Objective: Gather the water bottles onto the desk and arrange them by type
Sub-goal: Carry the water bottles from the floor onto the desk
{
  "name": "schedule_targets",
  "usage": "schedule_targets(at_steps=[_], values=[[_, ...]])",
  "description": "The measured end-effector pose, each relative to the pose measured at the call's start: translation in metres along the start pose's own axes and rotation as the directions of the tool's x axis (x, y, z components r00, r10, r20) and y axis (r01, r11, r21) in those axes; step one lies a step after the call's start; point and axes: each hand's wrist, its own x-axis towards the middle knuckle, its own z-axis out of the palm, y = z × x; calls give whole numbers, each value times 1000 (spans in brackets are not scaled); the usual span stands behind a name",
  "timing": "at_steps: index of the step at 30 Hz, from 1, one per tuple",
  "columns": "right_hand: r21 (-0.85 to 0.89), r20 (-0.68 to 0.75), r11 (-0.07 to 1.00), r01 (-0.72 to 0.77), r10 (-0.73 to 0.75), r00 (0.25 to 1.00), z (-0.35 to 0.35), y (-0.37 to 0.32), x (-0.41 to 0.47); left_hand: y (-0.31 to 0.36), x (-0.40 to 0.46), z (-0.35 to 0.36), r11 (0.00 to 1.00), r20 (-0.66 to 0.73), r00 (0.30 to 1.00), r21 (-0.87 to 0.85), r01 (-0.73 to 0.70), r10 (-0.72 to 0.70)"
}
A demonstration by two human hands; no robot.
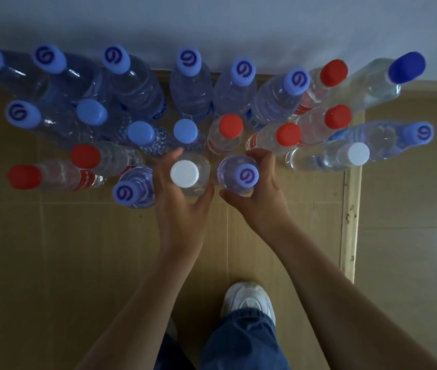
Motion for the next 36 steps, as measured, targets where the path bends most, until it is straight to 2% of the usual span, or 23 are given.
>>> schedule_targets(at_steps=[5,10,13,17,25,27,31,36], values=[[39,0,999,-35,35,999,-10,-12,-20,12,4,-23,995,165,984,61,-84,73],[111,-31,993,-35,39,999,-44,-54,-85,62,-12,-79,986,328,935,49,-156,132],[153,-26,985,-76,81,996,-72,-95,-128,115,-23,-116,989,423,899,44,-141,109],[243,-65,964,-109,129,990,-121,-163,-188,201,-36,-163,976,482,861,48,-210,162],[278,-280,960,-12,93,955,-236,-288,-317,378,-72,-230,944,484,829,17,-330,281],[274,-342,962,16,81,936,-261,-313,-351,423,-85,-247,933,520,796,-6,-361,311],[258,-442,965,44,77,894,-305,-355,-427,509,-118,-284,922,653,675,-96,-376,343],[387,-596,915,113,154,788,-342,-386,-535,603,-177,-324,872,718,539,-200,-447,441]])
